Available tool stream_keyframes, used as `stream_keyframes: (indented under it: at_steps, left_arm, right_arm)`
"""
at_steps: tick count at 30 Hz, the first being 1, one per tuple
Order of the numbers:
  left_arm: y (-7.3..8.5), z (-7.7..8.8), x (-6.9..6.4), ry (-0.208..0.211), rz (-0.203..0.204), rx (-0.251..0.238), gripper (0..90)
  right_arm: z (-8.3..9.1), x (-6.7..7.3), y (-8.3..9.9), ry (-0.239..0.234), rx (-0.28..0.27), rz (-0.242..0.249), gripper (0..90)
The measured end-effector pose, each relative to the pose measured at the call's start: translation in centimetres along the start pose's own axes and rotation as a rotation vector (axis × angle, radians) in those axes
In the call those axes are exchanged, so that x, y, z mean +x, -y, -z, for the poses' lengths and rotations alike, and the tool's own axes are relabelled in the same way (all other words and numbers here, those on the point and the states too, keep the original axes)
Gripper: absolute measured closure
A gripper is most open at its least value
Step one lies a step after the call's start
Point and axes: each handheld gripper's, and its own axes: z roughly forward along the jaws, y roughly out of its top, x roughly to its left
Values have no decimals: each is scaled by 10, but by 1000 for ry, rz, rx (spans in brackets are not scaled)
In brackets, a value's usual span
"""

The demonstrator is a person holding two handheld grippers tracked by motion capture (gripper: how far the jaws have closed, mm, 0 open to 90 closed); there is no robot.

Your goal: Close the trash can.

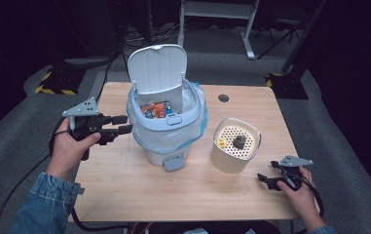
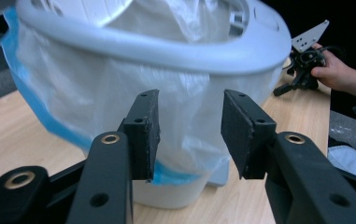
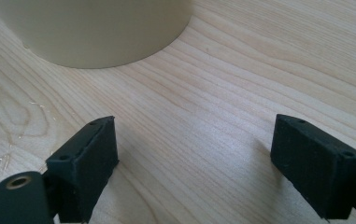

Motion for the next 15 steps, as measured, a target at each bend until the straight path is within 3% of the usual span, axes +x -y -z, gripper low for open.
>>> stream_keyframes:
  at_steps: [5, 11, 15]
  left_arm:
    - [-18, 0, 3, -11, -13, -27, 582]
    - [-38, 1, 8, -34, 0, -69, 723]
    - [-52, 1, 14, -55, 0, -92, 741]
  right_arm:
    - [0, 0, 0, 0, 0, 0, 150]
    - [0, 0, 0, 0, 0, 0, 150]
    - [0, 0, 0, 0, 0, 0, 150]
